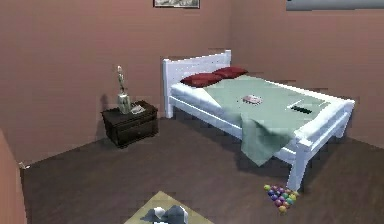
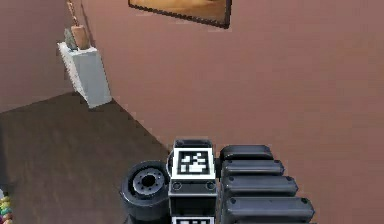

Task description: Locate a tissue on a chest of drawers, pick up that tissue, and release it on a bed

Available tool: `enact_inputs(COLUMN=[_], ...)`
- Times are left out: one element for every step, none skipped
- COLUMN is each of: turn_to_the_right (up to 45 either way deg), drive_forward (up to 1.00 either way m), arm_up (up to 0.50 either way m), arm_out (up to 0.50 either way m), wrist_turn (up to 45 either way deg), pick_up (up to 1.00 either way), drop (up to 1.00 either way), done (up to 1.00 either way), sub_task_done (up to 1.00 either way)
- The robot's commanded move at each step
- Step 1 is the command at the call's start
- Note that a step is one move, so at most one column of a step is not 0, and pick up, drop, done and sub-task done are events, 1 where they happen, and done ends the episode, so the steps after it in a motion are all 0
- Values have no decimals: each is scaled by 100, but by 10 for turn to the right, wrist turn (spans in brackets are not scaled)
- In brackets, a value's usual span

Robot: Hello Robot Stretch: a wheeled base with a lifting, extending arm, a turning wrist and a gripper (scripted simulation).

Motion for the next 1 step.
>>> enact_inputs(turn_to_the_right=[0], drive_forward=[100], arm_up=[0], arm_out=[0], wrist_turn=[0], pick_up=[0], drop=[0], done=[0], sub_task_done=[0])
